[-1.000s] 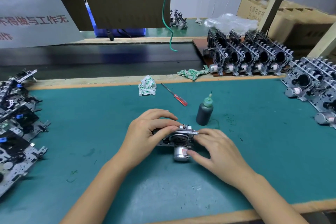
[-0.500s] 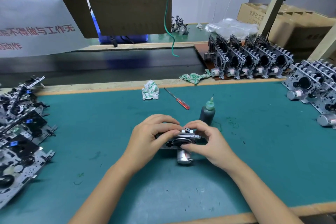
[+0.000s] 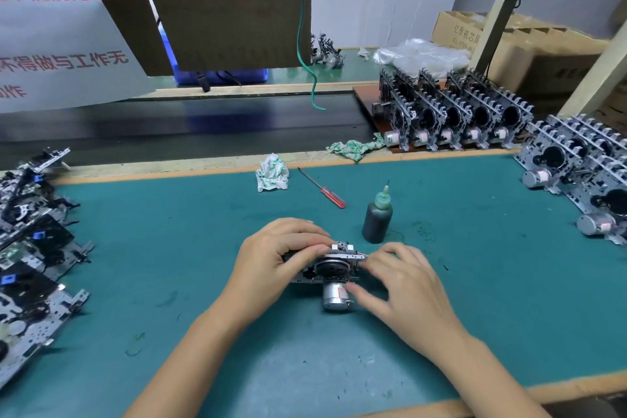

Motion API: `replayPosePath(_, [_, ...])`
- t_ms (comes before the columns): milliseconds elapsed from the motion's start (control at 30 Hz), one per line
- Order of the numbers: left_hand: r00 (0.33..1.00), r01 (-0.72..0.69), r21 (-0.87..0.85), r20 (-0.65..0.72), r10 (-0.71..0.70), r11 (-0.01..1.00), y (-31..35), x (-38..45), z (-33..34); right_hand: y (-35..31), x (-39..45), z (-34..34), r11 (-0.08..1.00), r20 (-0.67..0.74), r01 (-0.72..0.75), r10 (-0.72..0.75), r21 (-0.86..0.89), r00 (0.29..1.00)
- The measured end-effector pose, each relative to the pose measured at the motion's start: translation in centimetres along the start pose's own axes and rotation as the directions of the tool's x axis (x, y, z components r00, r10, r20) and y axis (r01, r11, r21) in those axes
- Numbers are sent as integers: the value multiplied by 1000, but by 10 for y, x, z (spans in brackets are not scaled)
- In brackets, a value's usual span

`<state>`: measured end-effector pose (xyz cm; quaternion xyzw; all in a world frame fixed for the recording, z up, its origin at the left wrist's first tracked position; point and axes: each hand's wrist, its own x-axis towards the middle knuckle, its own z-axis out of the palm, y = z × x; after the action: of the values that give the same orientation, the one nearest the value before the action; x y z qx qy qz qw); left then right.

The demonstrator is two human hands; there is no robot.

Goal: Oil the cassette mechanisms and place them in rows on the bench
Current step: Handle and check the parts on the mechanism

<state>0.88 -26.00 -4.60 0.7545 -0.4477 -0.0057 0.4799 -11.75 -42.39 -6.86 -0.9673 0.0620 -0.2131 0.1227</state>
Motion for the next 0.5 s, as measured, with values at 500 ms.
replayPosePath(500, [998,3,178,62,-14,984,9,-1,-38,-20,67,-41,878,286,457,-405,-144,869])
